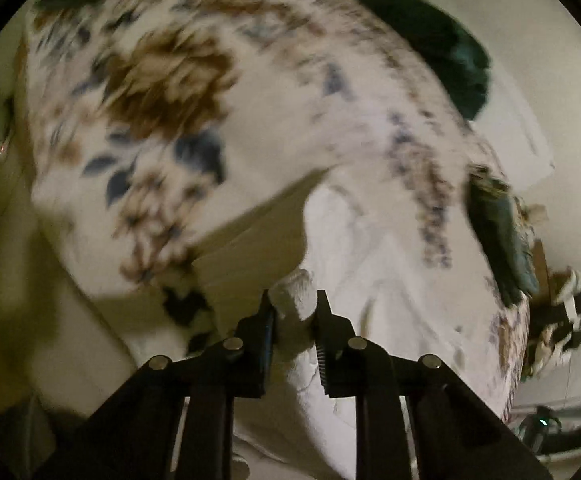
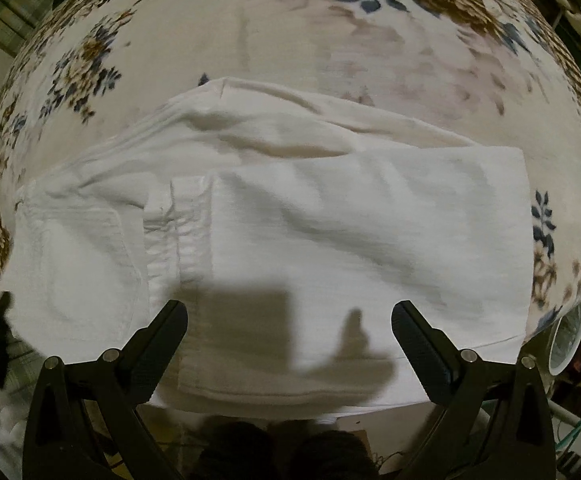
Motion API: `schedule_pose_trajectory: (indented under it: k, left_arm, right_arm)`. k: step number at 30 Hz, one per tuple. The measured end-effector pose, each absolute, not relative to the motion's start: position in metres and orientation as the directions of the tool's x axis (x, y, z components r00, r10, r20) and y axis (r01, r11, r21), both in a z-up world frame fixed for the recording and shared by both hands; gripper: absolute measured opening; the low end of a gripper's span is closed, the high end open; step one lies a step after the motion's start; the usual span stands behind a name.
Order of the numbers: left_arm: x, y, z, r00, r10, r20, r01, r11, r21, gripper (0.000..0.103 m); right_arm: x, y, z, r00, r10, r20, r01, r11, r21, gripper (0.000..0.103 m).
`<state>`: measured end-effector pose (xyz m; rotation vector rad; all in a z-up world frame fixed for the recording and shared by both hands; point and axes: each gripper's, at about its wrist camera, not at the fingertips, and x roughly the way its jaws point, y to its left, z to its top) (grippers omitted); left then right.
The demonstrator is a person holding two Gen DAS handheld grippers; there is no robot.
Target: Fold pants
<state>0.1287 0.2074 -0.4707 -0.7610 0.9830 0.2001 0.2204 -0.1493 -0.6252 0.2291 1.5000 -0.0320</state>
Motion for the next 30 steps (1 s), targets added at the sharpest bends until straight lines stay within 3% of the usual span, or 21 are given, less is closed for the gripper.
schedule_pose_trajectory:
  k: [4,11,15,18,20,23,30]
  left_arm:
    - [0.141,0.2,-0.457,0.57,-0.17,-0.804,-0.42,0.781,-0.463,0.013]
    - [0.155,0.231,-0.534,0.426,-0.125,-0.896,-0.529,0.769,-0.359,0.011]
    - [0.151,0.227,-0.53,0.437,-0.118,-0.892,-0.486,0.803,-0.345,0.011]
    - [0.141,0.233,-0.515,0.463,-0.17,-0.87,-0.502,0.759,-0.416,0.016]
    - [0.128,0.238,-0.507,0.49,-0.169,-0.855,-0.522,0.729,-0.443,0.036]
    - [0.11,0.246,-0.505,0.529,-0.168,-0.832,-0.545,0.684,-0.485,0.054]
    - [0.123,0.247,-0.554,0.503,-0.253,-0.826,-0.583,0.606,-0.541,0.054]
  right_arm:
    - [0.217,-0.152,-0.633,0.05,0.132,-0.99,0.186,0.973,0.139,0.103]
    - [0.206,-0.158,-0.628,0.067,0.152,-0.986,0.208,0.964,0.163,0.103]
    - [0.203,-0.16,-0.621,0.078,0.159,-0.984,0.199,0.965,0.171,0.103]
    - [0.2,-0.164,-0.618,0.076,0.17,-0.983,0.212,0.96,0.182,0.103]
    - [0.203,-0.164,-0.619,0.075,0.179,-0.981,0.226,0.955,0.192,0.103]
    - [0.203,-0.171,-0.619,0.072,0.187,-0.98,0.246,0.949,0.199,0.103]
    - [0.204,-0.167,-0.619,0.072,0.184,-0.98,0.241,0.951,0.196,0.103]
